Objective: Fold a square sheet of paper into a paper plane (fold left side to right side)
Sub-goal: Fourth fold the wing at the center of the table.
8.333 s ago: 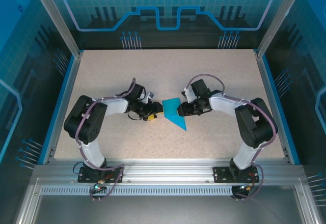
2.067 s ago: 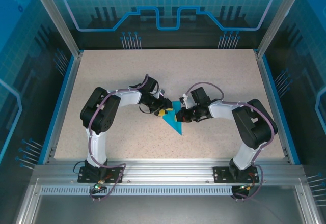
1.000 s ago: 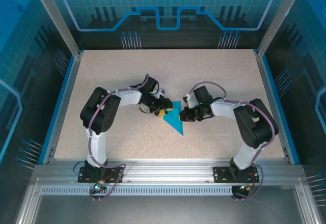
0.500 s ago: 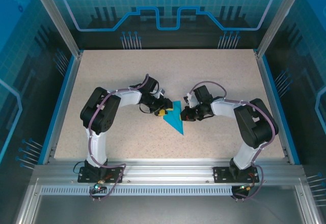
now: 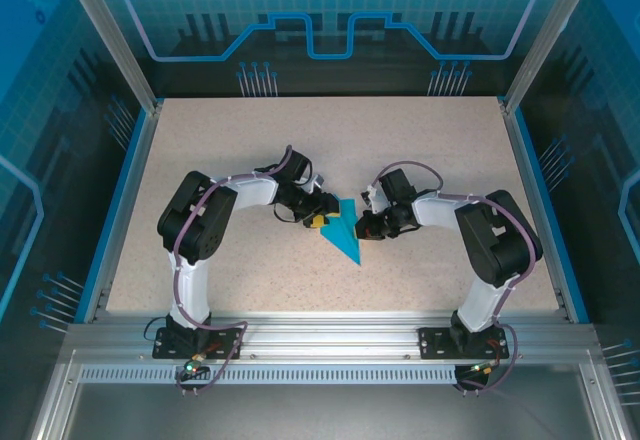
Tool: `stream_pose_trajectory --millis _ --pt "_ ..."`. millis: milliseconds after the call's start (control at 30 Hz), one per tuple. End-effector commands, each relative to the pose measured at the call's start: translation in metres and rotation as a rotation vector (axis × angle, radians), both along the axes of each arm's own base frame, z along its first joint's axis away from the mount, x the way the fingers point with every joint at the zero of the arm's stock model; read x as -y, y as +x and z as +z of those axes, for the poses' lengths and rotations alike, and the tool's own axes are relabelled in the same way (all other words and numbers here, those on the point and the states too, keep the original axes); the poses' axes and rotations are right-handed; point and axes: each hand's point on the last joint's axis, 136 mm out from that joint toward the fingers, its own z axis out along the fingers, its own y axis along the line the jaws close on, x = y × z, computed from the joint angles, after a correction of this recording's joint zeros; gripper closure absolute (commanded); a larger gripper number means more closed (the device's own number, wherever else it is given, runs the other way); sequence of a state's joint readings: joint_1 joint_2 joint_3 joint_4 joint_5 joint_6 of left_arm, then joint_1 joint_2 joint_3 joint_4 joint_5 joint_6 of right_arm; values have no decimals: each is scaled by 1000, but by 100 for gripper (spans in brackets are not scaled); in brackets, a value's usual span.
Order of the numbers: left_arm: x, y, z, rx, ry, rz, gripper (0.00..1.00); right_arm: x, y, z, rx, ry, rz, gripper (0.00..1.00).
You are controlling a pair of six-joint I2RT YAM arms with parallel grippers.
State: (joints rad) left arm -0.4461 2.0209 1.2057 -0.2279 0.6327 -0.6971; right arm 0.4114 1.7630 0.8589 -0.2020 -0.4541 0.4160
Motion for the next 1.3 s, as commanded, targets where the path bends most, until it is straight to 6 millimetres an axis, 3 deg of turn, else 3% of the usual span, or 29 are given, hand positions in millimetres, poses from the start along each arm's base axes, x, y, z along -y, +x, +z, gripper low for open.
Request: stream_pose_trajectory --millis 0,167,400,533,667,767,1267 --pt "-10 -7 -26 -37 86 -3 52 9 -1 -9 -31 -41 -4 100" --pt "-8 -5 -19 -19 72 -3 52 10 -5 -15 -52 -51 2 100" --pt "-1 6 24 111 10 -17 50 13 -9 -22 -73 -74 2 100" --pt "11 4 33 115 -37 -52 66 14 -12 -24 -82 -89 6 100" --pt "30 1 31 93 -69 -98 82 15 -14 -26 -89 -96 9 100" --pt "38 2 25 78 -73 -115 88 15 -15 -26 -91 -100 10 100" --pt "31 2 -10 48 8 -131 94 18 -20 -31 -111 -123 16 100"
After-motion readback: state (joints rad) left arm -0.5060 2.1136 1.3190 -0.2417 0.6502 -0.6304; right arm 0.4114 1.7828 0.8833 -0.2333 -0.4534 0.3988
